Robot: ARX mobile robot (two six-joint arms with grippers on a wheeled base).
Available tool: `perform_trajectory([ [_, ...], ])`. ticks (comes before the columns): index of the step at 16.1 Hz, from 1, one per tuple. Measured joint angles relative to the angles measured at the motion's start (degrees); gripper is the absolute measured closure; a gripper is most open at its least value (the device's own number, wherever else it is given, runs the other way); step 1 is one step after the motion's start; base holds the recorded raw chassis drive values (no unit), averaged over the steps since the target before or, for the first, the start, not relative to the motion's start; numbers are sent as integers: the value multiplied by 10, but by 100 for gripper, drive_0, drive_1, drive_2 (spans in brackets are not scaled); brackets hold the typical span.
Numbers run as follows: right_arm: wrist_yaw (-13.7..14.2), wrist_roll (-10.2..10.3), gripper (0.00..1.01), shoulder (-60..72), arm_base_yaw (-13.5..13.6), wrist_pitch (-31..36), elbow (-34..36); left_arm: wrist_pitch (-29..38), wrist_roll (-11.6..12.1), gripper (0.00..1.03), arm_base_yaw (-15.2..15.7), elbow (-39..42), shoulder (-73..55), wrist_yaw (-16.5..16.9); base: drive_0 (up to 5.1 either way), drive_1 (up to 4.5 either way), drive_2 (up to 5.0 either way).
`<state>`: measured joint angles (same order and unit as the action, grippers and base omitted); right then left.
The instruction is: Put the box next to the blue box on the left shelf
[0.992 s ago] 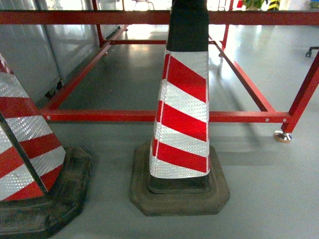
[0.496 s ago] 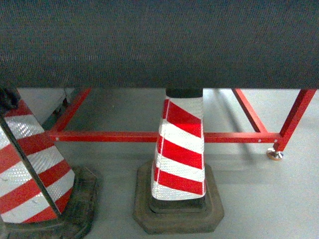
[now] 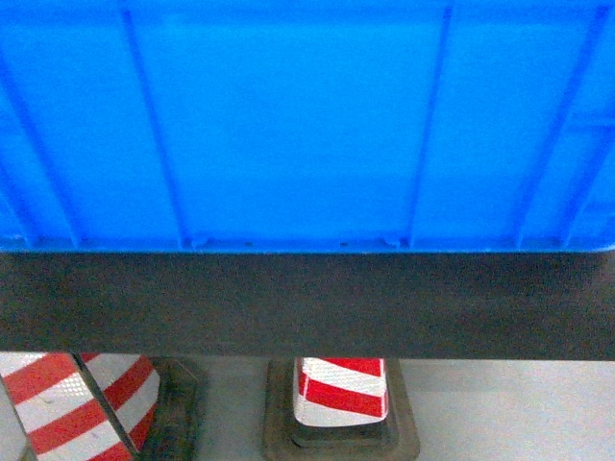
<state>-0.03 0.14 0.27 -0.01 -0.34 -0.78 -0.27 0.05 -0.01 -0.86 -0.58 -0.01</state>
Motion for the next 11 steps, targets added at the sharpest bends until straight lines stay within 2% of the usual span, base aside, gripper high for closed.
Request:
perform_trajectory([
  [11, 0, 0, 3, 0, 0, 6, 0, 4, 0, 5, 0, 0, 0, 0, 0, 0, 0],
])
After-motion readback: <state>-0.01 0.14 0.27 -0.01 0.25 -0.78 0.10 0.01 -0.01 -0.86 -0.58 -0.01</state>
